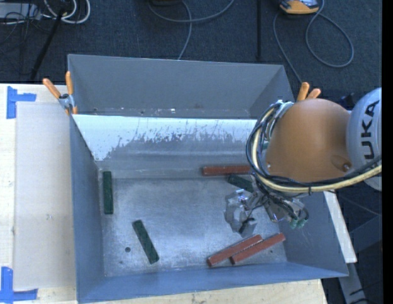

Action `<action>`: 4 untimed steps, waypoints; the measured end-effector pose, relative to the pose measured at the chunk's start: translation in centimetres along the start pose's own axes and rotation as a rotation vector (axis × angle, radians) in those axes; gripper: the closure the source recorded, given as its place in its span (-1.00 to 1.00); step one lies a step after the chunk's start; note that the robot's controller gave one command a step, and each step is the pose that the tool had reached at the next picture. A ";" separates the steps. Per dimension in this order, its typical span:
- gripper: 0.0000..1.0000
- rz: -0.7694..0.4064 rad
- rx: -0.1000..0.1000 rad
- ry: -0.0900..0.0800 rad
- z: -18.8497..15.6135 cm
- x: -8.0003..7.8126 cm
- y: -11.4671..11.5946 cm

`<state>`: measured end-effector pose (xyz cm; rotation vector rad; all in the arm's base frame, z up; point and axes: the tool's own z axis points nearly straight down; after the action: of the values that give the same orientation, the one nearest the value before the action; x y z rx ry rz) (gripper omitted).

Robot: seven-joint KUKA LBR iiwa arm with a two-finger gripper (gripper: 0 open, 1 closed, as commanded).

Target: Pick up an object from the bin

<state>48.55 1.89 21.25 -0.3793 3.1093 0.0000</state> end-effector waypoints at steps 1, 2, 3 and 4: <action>-1.00 0.003 -0.001 0.009 0.4 0.2 0.0; -1.00 -0.151 0.002 -0.013 14.1 0.7 -0.2; 1.00 -0.150 -0.002 0.007 14.2 1.3 -0.1; 1.00 -0.169 -0.001 0.002 2.0 0.2 1.9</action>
Offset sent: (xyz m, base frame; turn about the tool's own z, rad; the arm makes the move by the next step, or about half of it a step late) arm 0.0000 0.0000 0.0000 0.0000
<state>47.89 3.67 19.23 -0.6405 3.0679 -0.0002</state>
